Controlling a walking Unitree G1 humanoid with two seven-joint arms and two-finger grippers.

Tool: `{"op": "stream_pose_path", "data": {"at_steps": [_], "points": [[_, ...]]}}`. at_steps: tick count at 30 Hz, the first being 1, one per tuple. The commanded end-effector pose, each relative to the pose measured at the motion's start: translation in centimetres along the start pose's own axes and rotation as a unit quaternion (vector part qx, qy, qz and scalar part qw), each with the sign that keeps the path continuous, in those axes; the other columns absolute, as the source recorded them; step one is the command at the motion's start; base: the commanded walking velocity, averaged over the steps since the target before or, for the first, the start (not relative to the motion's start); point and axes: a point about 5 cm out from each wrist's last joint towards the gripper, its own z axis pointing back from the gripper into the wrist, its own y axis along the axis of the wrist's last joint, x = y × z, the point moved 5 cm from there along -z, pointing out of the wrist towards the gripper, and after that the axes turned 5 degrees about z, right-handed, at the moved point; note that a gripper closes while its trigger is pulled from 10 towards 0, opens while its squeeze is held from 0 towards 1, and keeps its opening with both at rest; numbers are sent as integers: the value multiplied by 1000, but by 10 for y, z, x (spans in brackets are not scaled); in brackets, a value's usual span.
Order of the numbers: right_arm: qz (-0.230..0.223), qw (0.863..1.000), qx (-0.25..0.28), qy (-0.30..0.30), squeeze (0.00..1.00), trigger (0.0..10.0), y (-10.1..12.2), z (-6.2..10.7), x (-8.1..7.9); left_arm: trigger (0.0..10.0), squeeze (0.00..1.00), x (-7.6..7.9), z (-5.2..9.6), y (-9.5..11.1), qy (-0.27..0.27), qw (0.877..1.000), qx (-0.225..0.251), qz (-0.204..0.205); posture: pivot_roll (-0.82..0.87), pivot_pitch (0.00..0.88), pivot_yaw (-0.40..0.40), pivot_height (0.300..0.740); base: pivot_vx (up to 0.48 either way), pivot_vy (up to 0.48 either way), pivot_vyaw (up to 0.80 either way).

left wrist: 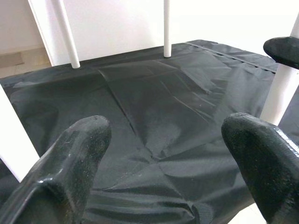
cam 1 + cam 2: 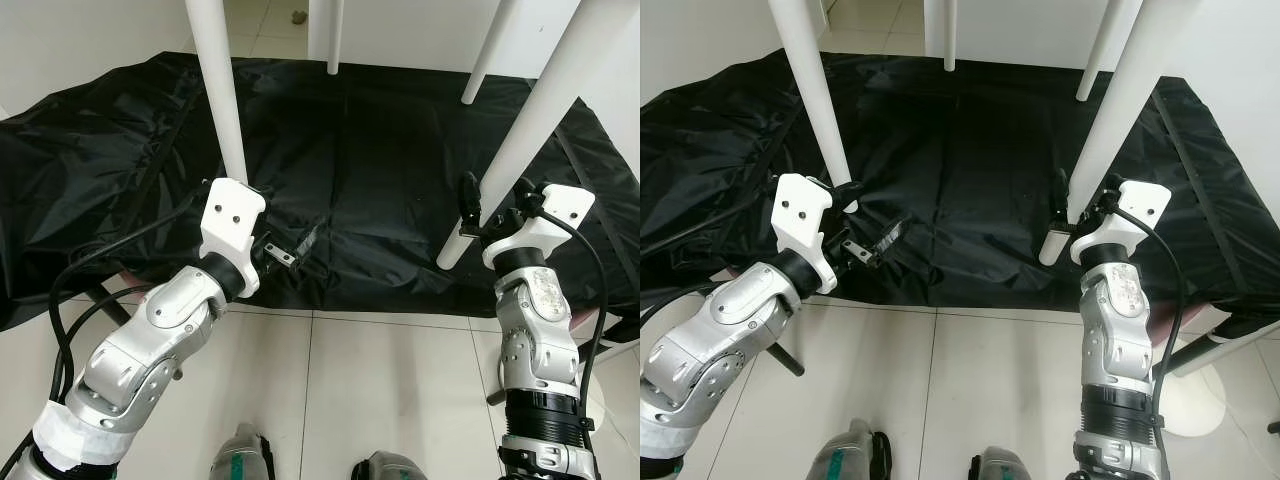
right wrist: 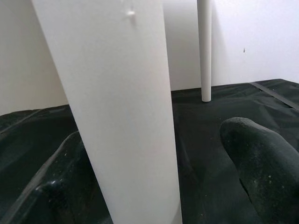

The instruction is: Building children table

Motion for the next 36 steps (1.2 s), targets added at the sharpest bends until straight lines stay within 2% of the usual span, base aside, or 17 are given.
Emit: {"op": "stream_pose_path", "data": {"at_steps": [1, 36], "points": [[4, 1000, 3, -6, 0, 10000, 2, 0, 2, 10000, 0, 1, -5, 7, -4, 1000, 11, -6, 14, 146, 24, 740, 0, 0, 0], [4, 1000, 3, -6, 0, 10000, 2, 0, 2, 10000, 0, 1, -5, 7, -4, 1000, 11, -6, 14, 146, 24, 740, 0, 0, 0]]}}
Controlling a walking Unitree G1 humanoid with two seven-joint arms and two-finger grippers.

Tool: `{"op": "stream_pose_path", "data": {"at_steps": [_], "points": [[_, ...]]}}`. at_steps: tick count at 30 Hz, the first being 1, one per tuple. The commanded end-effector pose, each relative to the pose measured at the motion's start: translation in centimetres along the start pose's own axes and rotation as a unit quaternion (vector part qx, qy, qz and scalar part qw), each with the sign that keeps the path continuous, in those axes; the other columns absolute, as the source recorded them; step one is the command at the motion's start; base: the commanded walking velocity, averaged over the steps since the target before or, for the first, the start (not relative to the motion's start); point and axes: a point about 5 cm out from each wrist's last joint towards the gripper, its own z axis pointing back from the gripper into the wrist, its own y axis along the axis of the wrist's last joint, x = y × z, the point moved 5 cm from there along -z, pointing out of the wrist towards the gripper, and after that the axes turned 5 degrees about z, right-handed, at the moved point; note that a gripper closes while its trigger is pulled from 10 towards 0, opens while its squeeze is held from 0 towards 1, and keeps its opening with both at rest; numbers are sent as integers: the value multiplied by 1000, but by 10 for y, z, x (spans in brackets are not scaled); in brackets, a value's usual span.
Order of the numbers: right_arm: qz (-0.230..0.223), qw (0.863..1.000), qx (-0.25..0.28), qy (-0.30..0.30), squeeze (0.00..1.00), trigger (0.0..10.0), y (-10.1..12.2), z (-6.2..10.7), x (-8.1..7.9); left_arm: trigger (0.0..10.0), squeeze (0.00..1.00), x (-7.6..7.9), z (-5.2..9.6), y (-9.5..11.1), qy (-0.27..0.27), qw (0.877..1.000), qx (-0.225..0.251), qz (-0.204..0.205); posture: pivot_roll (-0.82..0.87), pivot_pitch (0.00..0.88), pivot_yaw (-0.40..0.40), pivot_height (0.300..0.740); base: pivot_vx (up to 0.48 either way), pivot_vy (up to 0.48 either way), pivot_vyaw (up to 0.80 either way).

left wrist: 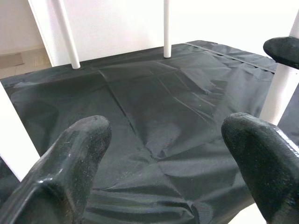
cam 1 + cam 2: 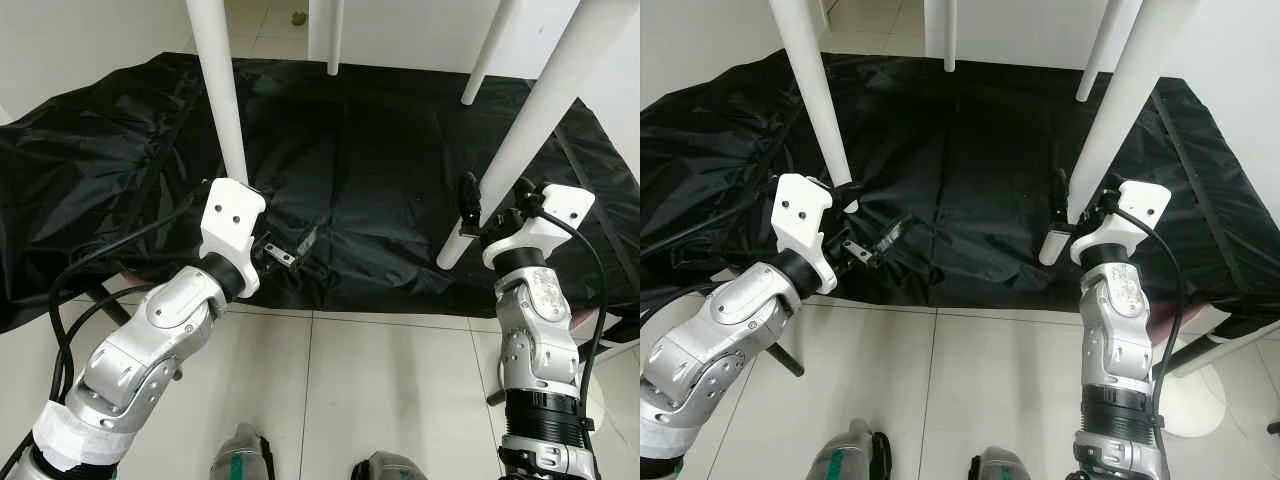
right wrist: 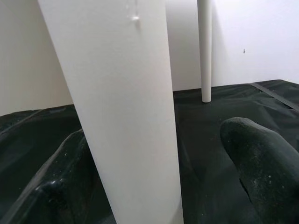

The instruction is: Building children table

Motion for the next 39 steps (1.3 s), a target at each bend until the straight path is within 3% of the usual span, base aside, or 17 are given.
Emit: {"op": "stream_pose_path", "data": {"at_steps": [1, 4, 5, 7, 9, 17, 23, 24, 28, 31, 33, 34, 39], "points": [[4, 1000, 3, -6, 0, 10000, 2, 0, 2, 10000, 0, 1, -5, 7, -4, 1000, 11, -6, 14, 146, 24, 740, 0, 0, 0], [4, 1000, 3, -6, 0, 10000, 2, 0, 2, 10000, 0, 1, -5, 7, -4, 1000, 11, -6, 14, 146, 24, 740, 0, 0, 0], [0, 1000, 3, 0, 0, 10000, 2, 0, 1, 10000, 0, 2, 0, 3, -5, 1000, 6, -5, 19, 0, 0, 740, 0, 0, 0], [8, 998, -3, 57, 0, 10000, -2, 10, -15, 10000, 0, -6, 21, -26, 5, 1000, -27, -13, 47, 0, 0, 740, 0, 0, 0], [10, 997, -6, 79, 0, 10000, -4, 14, -21, 10000, 0, -9, 30, -38, 7, 999, -42, -18, 46, 0, 0, 740, 0, 0, 0], [11, 997, -6, 80, 0, 10000, -5, 15, -21, 10000, 0, -9, 31, -37, 7, 999, -42, -17, 47, 0, 0, 740, 0, 0, 0], [20, 994, -26, 103, 0, 10000, -17, 28, -29, 10000, 0, -6, 36, -48, 6, 998, -53, -20, 51, 0, 0, 740, 0, 0, 0], [38, 990, -57, 123, 0, 10000, -38, 45, -33, 10000, 0, -6, 44, -68, 11, 997, -76, -21, 51, 0, 0, 740, 0, 0, 0], [44, 988, -68, 128, 0, 10000, -45, 50, -33, 10000, 0, -6, 47, -75, 14, 996, -84, -20, 51, 0, 0, 740, 0, 0, 0], [63, 982, -104, 141, 0, 10000, -72, 70, -34, 10000, 0, -9, 57, -103, 21, 992, -119, -21, 49, 0, 0, 740, 0, 0, 0], [69, 981, -109, 144, 0, 10000, -77, 75, -34, 10000, 0, -9, 60, -108, 22, 992, -126, -21, 48, 0, 0, 740, 0, 0, 0], [73, 982, -115, 134, 0, 10000, -83, 80, -32, 10000, 0, -10, 62, -113, 23, 991, -132, -21, 44, 121, 16, 740, 0, 0, 0], [81, 981, -126, 126, 0, 10000, -96, 92, -31, 10000, 0, -10, 66, -123, 24, 989, -144, -22, 39, 111, 37, 740, 0, 0, 0]]}}
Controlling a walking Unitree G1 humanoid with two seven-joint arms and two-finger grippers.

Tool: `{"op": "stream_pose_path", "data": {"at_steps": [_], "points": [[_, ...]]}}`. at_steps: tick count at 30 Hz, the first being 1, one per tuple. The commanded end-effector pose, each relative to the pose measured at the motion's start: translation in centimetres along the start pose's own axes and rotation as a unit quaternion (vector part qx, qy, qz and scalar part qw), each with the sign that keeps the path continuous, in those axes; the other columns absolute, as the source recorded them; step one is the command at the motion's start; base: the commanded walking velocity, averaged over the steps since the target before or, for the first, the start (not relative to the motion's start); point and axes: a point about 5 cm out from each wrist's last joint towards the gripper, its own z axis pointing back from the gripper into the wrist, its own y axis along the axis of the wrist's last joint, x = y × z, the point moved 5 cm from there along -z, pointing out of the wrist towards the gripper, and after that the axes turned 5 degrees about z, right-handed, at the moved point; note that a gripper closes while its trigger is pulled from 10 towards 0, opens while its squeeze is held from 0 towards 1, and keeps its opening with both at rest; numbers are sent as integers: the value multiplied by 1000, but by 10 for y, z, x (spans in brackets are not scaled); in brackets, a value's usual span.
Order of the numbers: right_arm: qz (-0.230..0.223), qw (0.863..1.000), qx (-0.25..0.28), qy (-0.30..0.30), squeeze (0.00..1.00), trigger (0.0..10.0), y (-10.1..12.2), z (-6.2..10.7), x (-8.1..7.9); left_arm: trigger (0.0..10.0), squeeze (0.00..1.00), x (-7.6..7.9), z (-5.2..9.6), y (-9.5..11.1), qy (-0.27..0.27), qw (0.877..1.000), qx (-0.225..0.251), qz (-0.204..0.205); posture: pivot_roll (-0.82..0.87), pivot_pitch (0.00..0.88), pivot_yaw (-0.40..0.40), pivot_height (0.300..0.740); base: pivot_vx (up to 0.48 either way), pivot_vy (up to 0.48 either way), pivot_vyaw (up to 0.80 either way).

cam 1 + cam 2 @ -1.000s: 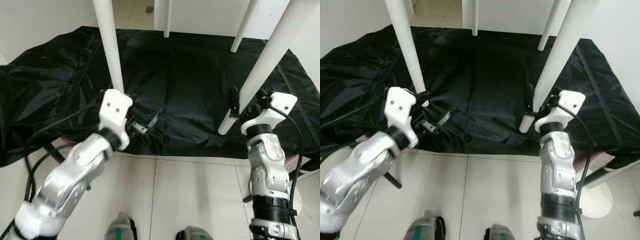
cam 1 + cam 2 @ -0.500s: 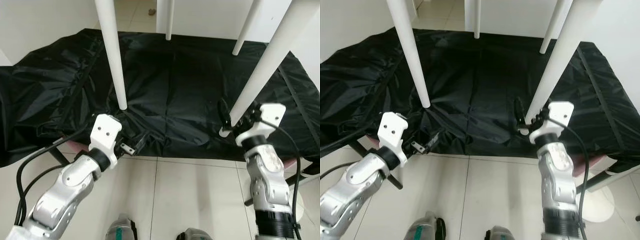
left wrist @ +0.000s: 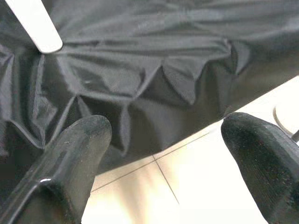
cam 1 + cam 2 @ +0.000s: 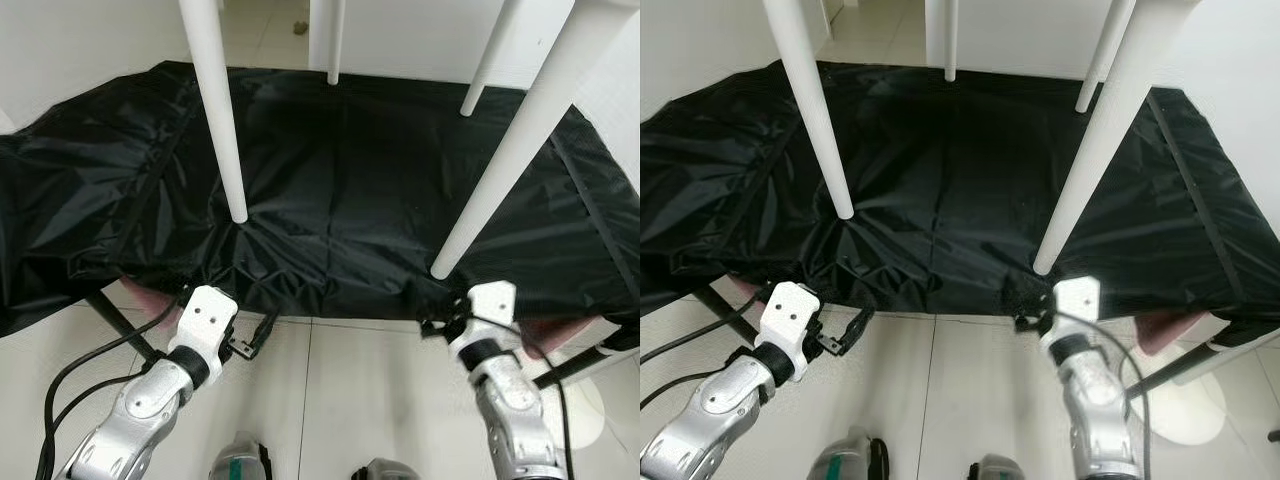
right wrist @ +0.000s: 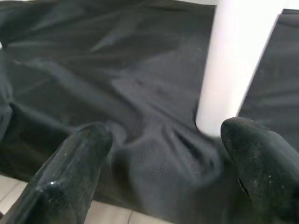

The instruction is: Building children table

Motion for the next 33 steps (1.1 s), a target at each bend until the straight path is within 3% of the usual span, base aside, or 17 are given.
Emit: {"op": "stream_pose_path", "data": {"at_steps": [1, 8, 13, 17, 23, 26, 29, 33], "points": [[7, 1000, -2, 3, 0, 10000, -5, 3, -4, 10000, 0, 8, 1, -8, -36, 999, -10, -10, 39, 111, 37, 740, 0, 0, 0], [64, 994, -35, 83, 0, 10000, -39, 24, -24, 10000, 0, 3, 1, -44, -38, 998, -52, -2, 9, 95, 94, 740, 0, 0, 0], [69, 992, -42, 96, 0, 10000, -47, 28, -26, 10000, 0, 4, 1, -49, -43, 997, -57, -7, 9, 95, 94, 740, 0, 0, 0], [67, 986, -112, 105, 0, 10000, -84, 39, -22, 10000, 0, -2, 1, -85, -36, 994, -106, 3, 7, 72, 98, 740, 0, 0, 0], [55, 982, -159, 88, 0, 10000, -107, 42, -18, 10000, 0, -10, 2, -110, -10, 990, -134, 31, 19, 70, 81, 740, 0, 0, 0], [22, 968, -242, 56, 0, 10000, -139, 44, -19, 10000, 0, -18, 11, -154, 43, 975, -211, 46, 40, 65, 27, 740, 0, 0, 0], [8, 963, -266, 46, 0, 10000, -148, 46, -21, 10000, 0, -19, 16, -166, 59, 969, -235, 43, 42, 65, 21, 740, 0, 0, 0], [-26, 949, -311, 37, 0, 10000, -163, 51, -29, 10000, 0, -28, 23, -183, 109, 955, -267, 71, 49, 64, 3, 740, 0, 0, 0]]}}
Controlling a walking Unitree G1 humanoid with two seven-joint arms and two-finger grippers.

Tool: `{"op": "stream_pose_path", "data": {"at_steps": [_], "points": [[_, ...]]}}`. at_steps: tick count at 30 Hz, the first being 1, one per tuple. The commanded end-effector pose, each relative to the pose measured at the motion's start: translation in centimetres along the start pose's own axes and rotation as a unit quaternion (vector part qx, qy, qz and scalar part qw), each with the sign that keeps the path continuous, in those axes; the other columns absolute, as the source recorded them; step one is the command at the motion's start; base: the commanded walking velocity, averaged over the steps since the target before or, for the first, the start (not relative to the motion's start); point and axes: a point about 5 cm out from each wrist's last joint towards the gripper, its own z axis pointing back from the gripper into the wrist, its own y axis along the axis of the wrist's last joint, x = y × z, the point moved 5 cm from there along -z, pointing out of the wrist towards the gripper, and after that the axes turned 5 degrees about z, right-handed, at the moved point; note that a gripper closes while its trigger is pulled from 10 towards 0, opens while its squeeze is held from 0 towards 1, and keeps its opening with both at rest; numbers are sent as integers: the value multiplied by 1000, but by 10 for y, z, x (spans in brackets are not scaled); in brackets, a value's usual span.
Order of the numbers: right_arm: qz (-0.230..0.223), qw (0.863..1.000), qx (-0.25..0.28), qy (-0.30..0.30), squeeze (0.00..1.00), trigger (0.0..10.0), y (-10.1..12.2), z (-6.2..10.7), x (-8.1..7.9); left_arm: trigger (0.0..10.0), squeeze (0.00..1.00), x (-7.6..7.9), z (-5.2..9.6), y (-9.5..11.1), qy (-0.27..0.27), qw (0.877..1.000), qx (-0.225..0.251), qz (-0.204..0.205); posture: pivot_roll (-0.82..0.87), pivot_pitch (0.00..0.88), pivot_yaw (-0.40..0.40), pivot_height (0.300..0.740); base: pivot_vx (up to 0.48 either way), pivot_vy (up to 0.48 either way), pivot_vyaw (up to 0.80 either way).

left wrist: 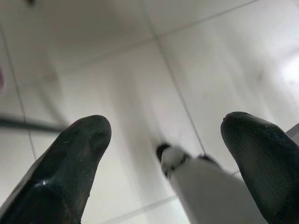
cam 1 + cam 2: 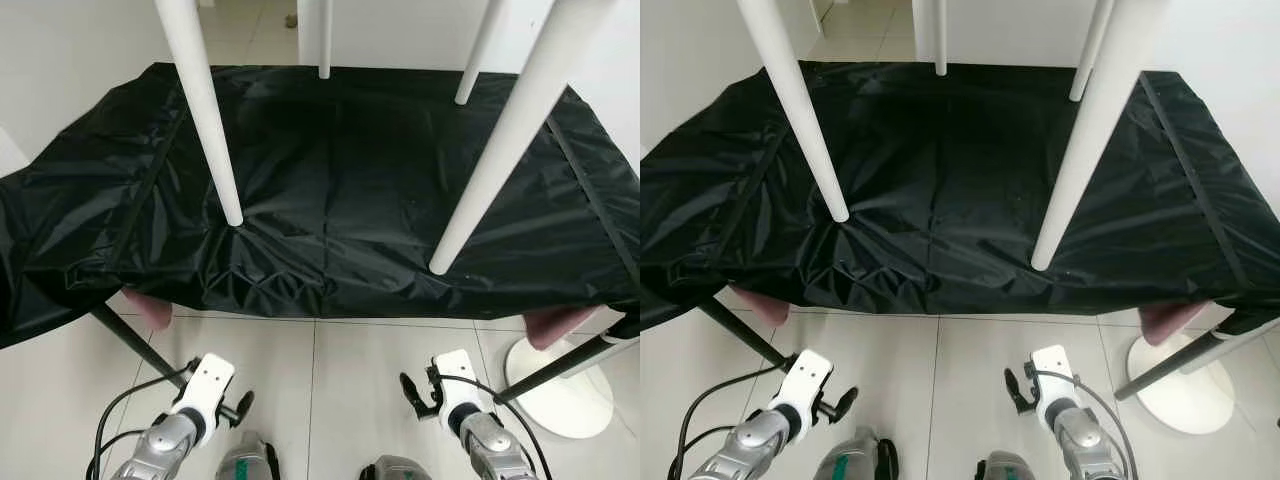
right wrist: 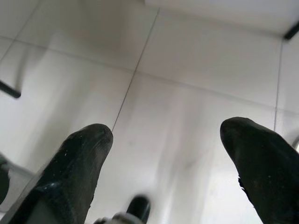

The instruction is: Building children table

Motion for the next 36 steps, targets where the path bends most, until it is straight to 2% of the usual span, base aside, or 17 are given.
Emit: {"op": "stream_pose_path", "data": {"at_steps": [1, 2, 3, 4, 7, 12, 14, 15, 18, 21, 24, 26, 32, 36], "points": [[-15, 999, -29, 1, 0, 10000, -12, -1, -6, 10000, 0, -14, 0, -8, 59, 998, -14, 12, 52, 64, 0, 740, 0, 0, 0], [-15, 999, -29, 1, 0, 10000, -12, -1, -6, 10000, 0, -14, 0, -8, 59, 998, -14, 12, 52, 64, 0, 740, 0, 0, 0], [-19, 999, -47, 7, 0, 10000, -19, 0, -9, 10000, 0, -18, 0, -14, 74, 996, -26, 38, 53, 63, 0, 740, 0, 0, 0], [-19, 999, -47, 7, 0, 10000, -19, 0, -9, 10000, 0, -18, 0, -14, 74, 996, -26, 38, 53, 63, 0, 740, 0, 0, 0], [-34, 995, -92, 4, 0, 10000, -36, 4, -11, 10000, 0, -28, 1, -25, 118, 988, -49, 89, 47, 66, 2, 740, 0, 0, 0], [-37, 994, -107, 2, 0, 10000, -43, 6, -11, 10000, 0, -31, 3, -30, 132, 986, -61, 86, 43, 69, 1, 740, 0, 0, 0], [-52, 992, -118, -11, 0, 10000, -48, 8, -9, 10000, 0, -31, 4, -34, 141, 984, -70, 86, 45, 68, -9, 740, 0, 0, 0], [-69, 988, -133, -25, 0, 10000, -54, 11, -6, 10000, 0, -32, 6, -41, 152, 981, -81, 90, 43, 67, -10, 740, 0, 0, 0], [-64, 983, -163, -49, 0, 10000, -67, 17, -3, 10000, 0, -29, 9, -52, 165, 976, -103, 99, 43, 60, -13, 740, 0, 0, 0], [-57, 982, -174, -57, 0, 10000, -71, 19, -2, 10000, 0, -30, 10, -56, 173, 975, -119, 73, 48, 54, -10, 740, 0, 0, 0], [-46, 981, -178, -61, 0, 10000, -72, 20, -2, 10000, 0, -30, 10, -57, 177, 974, -121, 75, 41, 46, 3, 740, 0, 0, 0], [-47, 981, -176, -66, 0, 10000, -70, 18, -1, 10000, 0, -28, 8, -54, 169, 976, -115, 80, 30, 44, 9, 740, 0, 0, 0], [-20, 982, -174, -66, 0, 10000, -67, 17, 3, 10000, 0, -28, 4, -44, 156, 982, -102, 40, 22, 33, 2, 740, 0, 0, 0], [-20, 982, -178, -59, 0, 10000, -69, 17, 3, 10000, 0, -28, 3, -41, 159, 983, -90, 19, 26, 20, 7, 740, 0, 0, 0]]}}
